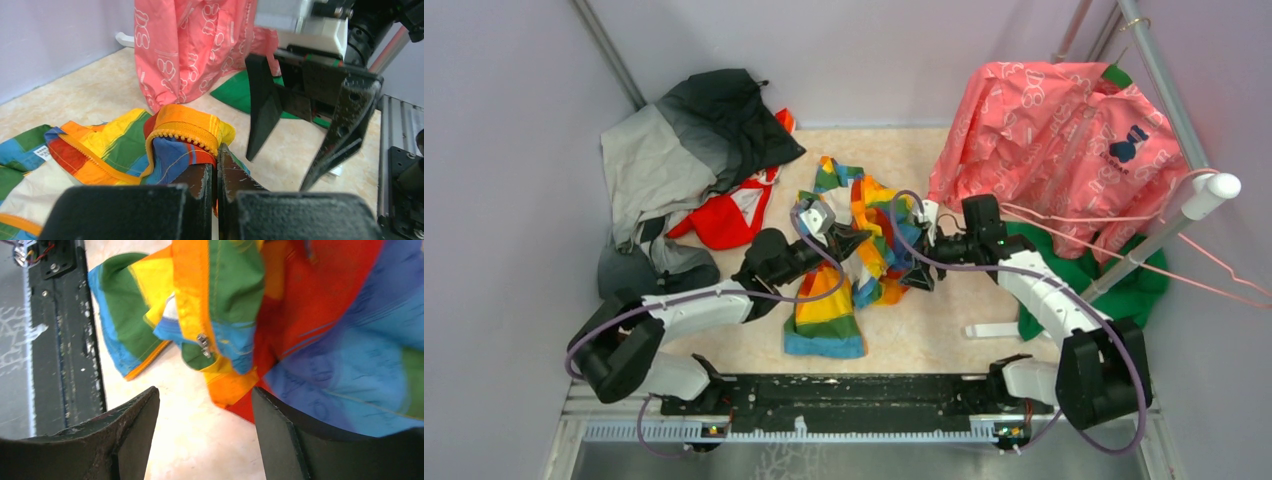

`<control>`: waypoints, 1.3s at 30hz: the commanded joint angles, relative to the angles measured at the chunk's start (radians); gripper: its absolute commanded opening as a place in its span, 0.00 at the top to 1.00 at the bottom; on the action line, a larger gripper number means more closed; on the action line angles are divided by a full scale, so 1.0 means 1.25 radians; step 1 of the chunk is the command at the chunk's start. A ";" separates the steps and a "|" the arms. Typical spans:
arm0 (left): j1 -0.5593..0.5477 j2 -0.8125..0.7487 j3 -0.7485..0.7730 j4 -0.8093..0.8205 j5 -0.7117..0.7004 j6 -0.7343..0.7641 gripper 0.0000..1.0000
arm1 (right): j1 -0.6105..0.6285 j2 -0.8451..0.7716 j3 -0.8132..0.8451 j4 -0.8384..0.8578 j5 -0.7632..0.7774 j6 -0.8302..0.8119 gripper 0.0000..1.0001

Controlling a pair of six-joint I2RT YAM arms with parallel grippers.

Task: Zip up the jacket
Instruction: Place the jacket at the center of the board.

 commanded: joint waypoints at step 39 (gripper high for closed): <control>0.124 0.160 -0.004 0.150 0.116 -0.216 0.62 | 0.001 0.228 0.142 0.033 0.126 0.036 1.00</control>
